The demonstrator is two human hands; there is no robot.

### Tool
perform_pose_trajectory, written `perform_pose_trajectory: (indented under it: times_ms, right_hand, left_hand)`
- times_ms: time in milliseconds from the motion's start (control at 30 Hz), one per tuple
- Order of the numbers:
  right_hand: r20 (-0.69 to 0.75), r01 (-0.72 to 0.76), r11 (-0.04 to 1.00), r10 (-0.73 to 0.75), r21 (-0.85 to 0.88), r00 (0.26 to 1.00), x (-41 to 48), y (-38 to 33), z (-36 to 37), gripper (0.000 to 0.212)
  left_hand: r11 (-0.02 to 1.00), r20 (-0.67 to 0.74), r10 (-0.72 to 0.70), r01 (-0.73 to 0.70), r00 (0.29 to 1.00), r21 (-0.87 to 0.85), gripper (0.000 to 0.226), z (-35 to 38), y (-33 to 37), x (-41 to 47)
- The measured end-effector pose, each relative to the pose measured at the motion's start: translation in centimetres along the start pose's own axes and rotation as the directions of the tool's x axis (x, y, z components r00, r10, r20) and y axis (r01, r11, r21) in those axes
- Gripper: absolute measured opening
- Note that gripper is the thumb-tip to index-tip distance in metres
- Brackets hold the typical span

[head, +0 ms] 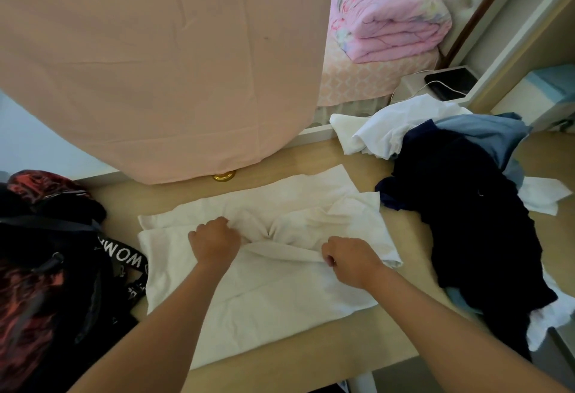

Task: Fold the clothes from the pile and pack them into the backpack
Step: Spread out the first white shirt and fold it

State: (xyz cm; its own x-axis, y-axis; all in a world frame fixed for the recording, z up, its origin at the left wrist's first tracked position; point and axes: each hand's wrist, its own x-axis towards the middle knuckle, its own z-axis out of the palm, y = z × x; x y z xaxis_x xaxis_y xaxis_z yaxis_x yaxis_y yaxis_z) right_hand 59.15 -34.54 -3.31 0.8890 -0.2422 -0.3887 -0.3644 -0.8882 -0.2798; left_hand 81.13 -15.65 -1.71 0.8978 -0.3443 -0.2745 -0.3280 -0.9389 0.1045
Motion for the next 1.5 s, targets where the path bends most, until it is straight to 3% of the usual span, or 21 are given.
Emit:
perform_pose_trajectory:
  times_ms: [67,100,167,233,300,333,400,500,567,667,767,833,967,1033,1100,1167,1233,1267,1367,1433,1500]
  right_hand:
    - [0.121,0.002,1.0,-0.005,0.017,0.993,-0.1,0.0,-0.6,0.023]
    - [0.213,-0.01,0.999,0.002,0.038,0.977,-0.1,-0.1,-1.1,0.022]
    - [0.312,-0.087,0.984,0.036,0.153,0.949,0.0,0.1,-1.9,0.011]
    - [0.115,-0.13,0.932,0.096,0.34,0.989,0.4,0.3,-3.0,0.002]
    - [-0.187,-0.118,0.93,0.192,0.349,0.963,1.7,1.2,-3.7,0.008]
    - [-0.263,-0.131,0.949,0.21,0.287,0.942,2.5,1.8,-4.2,0.018]
    - [-0.232,-0.199,0.972,0.224,0.126,0.947,4.0,3.0,-4.9,0.044]
    - [-0.063,-0.29,0.945,0.284,-0.151,0.957,5.4,4.4,-5.8,0.065]
    - [-0.029,-0.313,0.919,0.315,-0.241,0.949,6.1,5.2,-6.2,0.062]
    - [-0.053,-0.333,0.92,0.329,-0.207,0.943,6.7,5.8,-6.9,0.036]
    - [-0.157,-0.375,0.907,0.349,-0.192,0.924,7.1,6.4,-7.7,0.025]
    - [-0.283,-0.417,0.887,0.356,-0.196,0.89,7.5,7.0,-8.0,0.023]
    - [-0.369,-0.37,0.928,0.357,0.037,0.858,7.8,7.0,-6.5,0.05]
    - [-0.473,-0.296,0.954,0.28,0.042,0.835,6.9,5.8,-4.9,0.059]
    - [-0.52,-0.241,0.97,0.196,-0.021,0.831,5.4,4.1,-3.2,0.063]
    - [-0.423,-0.102,0.993,0.066,-0.062,0.904,4.1,2.6,-1.2,0.067]
    - [-0.213,-0.032,0.998,0.021,-0.049,0.977,3.1,1.6,0.4,0.079]
    - [-0.117,-0.044,0.997,0.037,-0.056,0.992,2.8,1.2,1.0,0.086]
    - [-0.011,-0.048,0.991,0.047,-0.122,0.999,1.9,0.9,1.8,0.1]
    - [0.01,-0.009,0.987,0.011,-0.16,1.0,1.2,1.2,2.2,0.105]
    - [0.007,-0.005,0.987,0.006,-0.162,1.0,0.7,1.4,2.6,0.105]
  left_hand:
    - [0.984,-0.13,-0.015,-0.008,0.991,-0.177,0.018,-0.3,-0.7,-1.4]
    - [0.976,-0.11,-0.043,0.018,0.993,-0.217,0.018,-0.4,-1.2,-2.1]
    - [0.987,0.126,-0.097,0.112,0.987,-0.118,0.036,0.0,-2.6,-3.6]
    - [0.985,0.36,-0.17,0.155,0.917,0.07,0.074,0.5,-4.3,-4.6]
    - [0.985,0.233,-0.081,0.042,0.969,0.168,0.084,1.1,-4.9,-4.9]
    - [0.987,0.098,0.021,-0.037,0.995,0.159,0.079,1.1,-4.7,-4.8]
    - [0.976,-0.059,0.215,-0.212,0.975,0.057,0.061,1.7,-4.1,-3.9]
    - [0.943,0.076,0.329,-0.331,0.941,0.018,0.043,2.3,-2.7,-2.5]
    - [0.936,0.141,0.329,-0.342,0.934,0.084,0.032,2.7,-2.5,-2.0]
    - [0.931,0.099,0.362,-0.365,0.927,0.013,0.015,2.9,-2.9,-1.6]
    - [0.886,-0.142,0.406,-0.427,0.903,-0.18,0.013,2.6,-2.8,-1.6]
    - [0.906,-0.294,0.361,-0.407,0.885,-0.115,0.01,2.2,-2.6,-1.2]
    - [0.964,-0.113,0.185,-0.158,0.976,0.213,0.036,2.5,-3.0,-0.1]
    - [0.938,-0.068,0.204,-0.175,0.977,0.298,0.04,2.7,-3.5,0.2]
    - [0.943,-0.047,0.236,-0.217,0.971,0.253,0.033,2.8,-3.9,0.7]
    - [0.957,-0.044,0.287,-0.288,0.957,-0.018,0.028,2.1,-4.1,0.6]
    - [0.924,-0.004,0.241,-0.231,0.97,-0.305,0.017,1.1,-3.8,0.2]
    - [0.92,0.001,0.208,-0.195,0.978,-0.34,0.014,0.7,-3.8,0.2]
    - [0.976,0.032,0.1,-0.092,0.994,-0.2,0.022,-0.1,-4.7,0.5]
    - [0.992,0.07,0.031,-0.039,0.997,0.123,0.039,-0.5,-5.6,0.3]
    - [0.941,0.026,0.115,-0.117,0.993,0.318,0.057,0.2,-6.1,-0.2]
